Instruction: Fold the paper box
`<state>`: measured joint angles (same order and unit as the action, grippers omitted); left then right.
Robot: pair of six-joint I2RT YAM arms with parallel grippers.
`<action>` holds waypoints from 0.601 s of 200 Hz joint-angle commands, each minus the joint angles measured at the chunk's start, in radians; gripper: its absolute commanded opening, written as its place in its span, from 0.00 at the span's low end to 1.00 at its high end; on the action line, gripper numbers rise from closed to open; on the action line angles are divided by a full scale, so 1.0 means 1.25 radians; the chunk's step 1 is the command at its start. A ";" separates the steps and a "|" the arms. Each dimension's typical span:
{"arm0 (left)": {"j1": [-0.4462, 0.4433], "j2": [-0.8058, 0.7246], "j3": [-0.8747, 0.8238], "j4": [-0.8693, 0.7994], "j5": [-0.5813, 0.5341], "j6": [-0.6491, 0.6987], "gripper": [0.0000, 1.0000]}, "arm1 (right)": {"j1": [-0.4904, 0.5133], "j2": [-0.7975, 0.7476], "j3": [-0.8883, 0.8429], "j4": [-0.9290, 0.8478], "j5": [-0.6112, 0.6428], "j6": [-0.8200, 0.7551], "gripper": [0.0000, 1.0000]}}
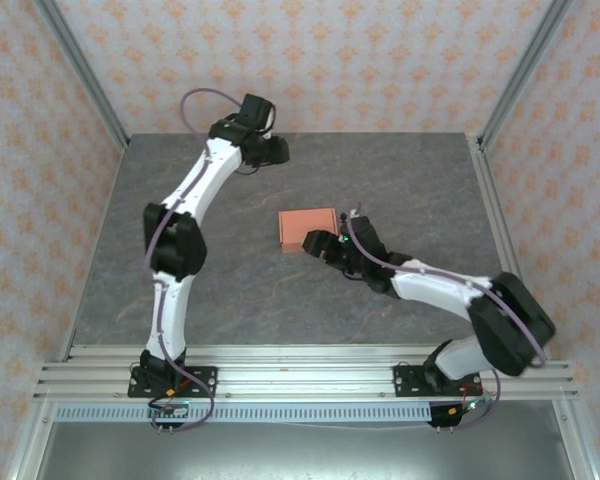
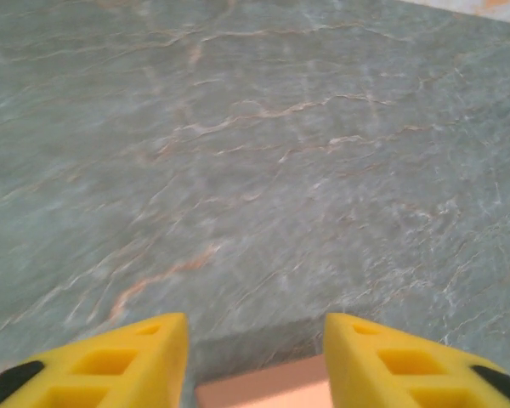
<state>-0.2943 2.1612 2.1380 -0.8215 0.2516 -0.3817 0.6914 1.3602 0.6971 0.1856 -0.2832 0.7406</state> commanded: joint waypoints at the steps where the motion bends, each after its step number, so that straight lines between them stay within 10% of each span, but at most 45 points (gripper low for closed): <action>1: -0.011 -0.161 -0.205 0.109 -0.080 0.009 0.53 | -0.026 -0.135 -0.011 -0.176 0.130 -0.092 0.74; 65: -0.010 -0.761 -0.882 0.357 -0.333 -0.034 0.88 | -0.158 -0.511 -0.037 -0.461 0.344 -0.250 0.86; 80: -0.010 -0.894 -0.991 0.382 -0.392 -0.041 0.99 | -0.179 -0.521 -0.046 -0.463 0.367 -0.270 1.00; 120: -0.010 -1.188 -1.266 0.516 -0.505 0.011 1.00 | -0.193 -0.506 -0.125 -0.303 0.481 -0.391 0.99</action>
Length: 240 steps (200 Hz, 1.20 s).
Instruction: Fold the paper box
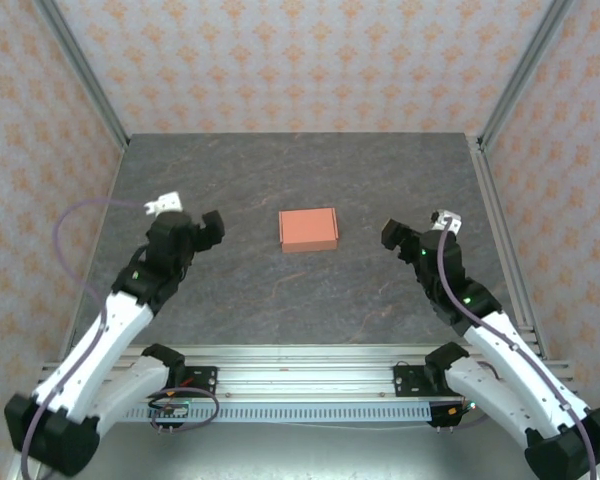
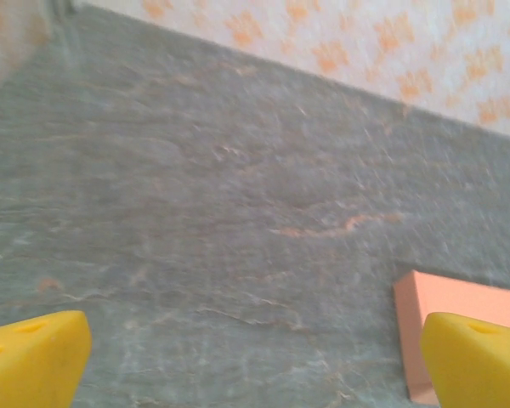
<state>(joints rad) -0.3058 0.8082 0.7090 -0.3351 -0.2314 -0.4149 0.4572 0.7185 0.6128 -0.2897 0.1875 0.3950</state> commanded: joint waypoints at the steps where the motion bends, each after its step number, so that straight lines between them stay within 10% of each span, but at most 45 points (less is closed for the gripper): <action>1: -0.001 -0.111 -0.130 0.129 -0.120 0.040 1.00 | -0.005 0.008 -0.061 0.084 0.107 -0.119 0.99; 70: 0.000 -0.233 -0.428 0.500 -0.185 0.287 1.00 | -0.073 0.126 -0.158 0.421 0.141 -0.306 0.99; 143: 0.168 0.283 -0.309 0.760 -0.014 0.291 1.00 | -0.179 0.337 -0.206 0.698 0.062 -0.401 0.99; 240: 0.213 0.550 -0.230 0.868 0.123 0.340 1.00 | -0.282 0.469 -0.244 0.877 -0.062 -0.399 0.99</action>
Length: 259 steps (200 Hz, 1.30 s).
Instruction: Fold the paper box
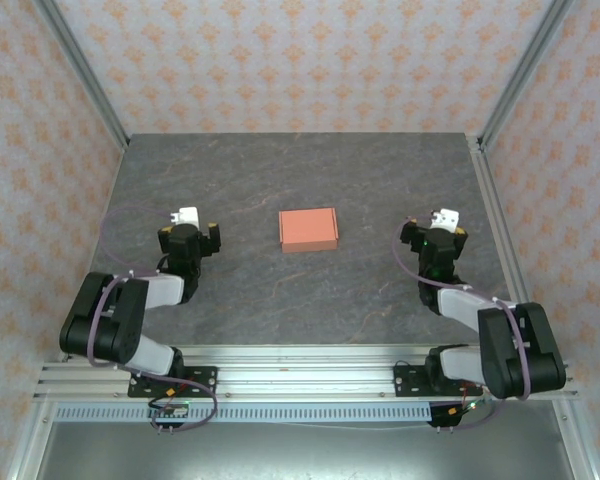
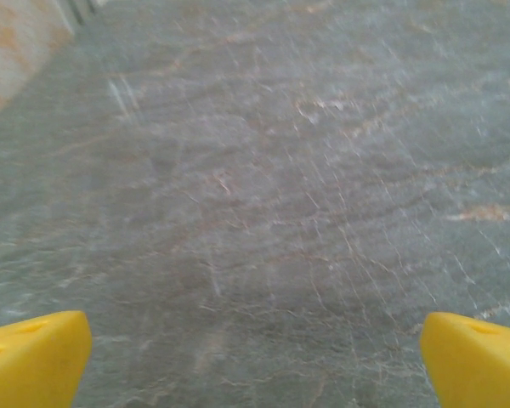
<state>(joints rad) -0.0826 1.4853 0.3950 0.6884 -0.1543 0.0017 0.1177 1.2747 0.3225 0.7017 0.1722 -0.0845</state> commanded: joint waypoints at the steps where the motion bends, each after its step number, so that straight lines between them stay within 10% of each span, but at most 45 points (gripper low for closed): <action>1: 0.034 0.008 0.022 0.047 0.062 0.007 1.00 | -0.011 0.025 -0.012 0.085 -0.051 -0.015 0.99; 259: 0.033 0.009 0.026 0.041 0.062 0.009 1.00 | -0.074 0.201 0.068 0.083 -0.105 0.033 0.99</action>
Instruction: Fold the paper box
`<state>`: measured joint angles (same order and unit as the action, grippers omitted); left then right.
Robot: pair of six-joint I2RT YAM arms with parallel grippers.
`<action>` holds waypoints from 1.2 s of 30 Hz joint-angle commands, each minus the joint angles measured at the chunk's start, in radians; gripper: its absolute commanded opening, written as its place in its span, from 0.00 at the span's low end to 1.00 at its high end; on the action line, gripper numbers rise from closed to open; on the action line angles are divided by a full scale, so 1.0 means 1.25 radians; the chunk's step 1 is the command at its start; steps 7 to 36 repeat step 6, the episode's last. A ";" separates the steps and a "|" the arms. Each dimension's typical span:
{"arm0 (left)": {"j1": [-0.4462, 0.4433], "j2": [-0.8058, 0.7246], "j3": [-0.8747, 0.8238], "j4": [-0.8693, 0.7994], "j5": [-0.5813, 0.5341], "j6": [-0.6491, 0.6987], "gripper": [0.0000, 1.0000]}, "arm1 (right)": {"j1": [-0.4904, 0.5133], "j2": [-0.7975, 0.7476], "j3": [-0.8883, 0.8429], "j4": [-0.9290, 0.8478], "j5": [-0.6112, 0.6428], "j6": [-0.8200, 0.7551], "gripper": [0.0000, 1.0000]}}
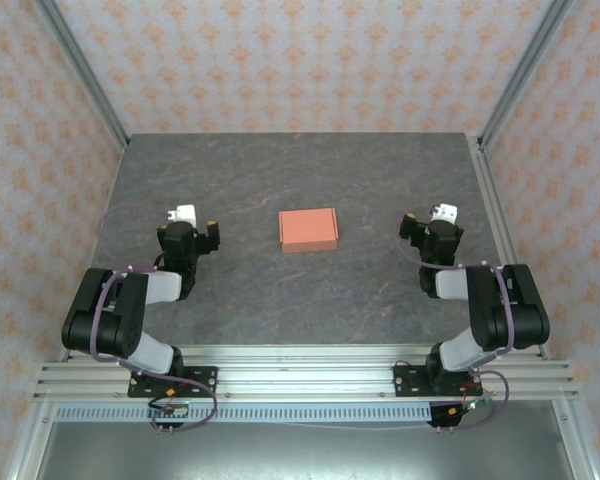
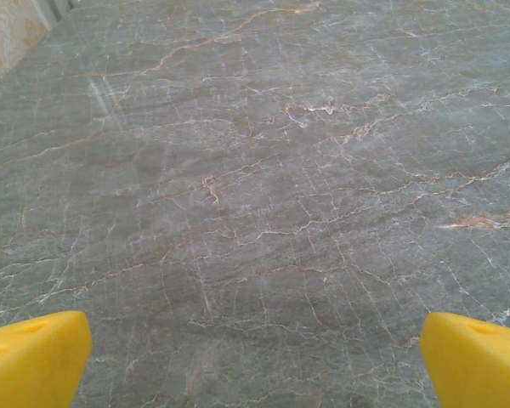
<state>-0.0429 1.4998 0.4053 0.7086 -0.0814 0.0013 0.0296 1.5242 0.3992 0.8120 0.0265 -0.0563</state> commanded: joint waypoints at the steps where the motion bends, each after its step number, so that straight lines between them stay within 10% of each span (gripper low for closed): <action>1: 0.001 -0.002 0.018 0.025 0.004 0.009 1.00 | -0.004 0.001 0.007 -0.005 0.012 0.010 0.99; 36: 0.002 -0.002 0.017 0.025 0.003 0.009 1.00 | -0.003 0.002 0.006 -0.005 0.012 0.010 0.99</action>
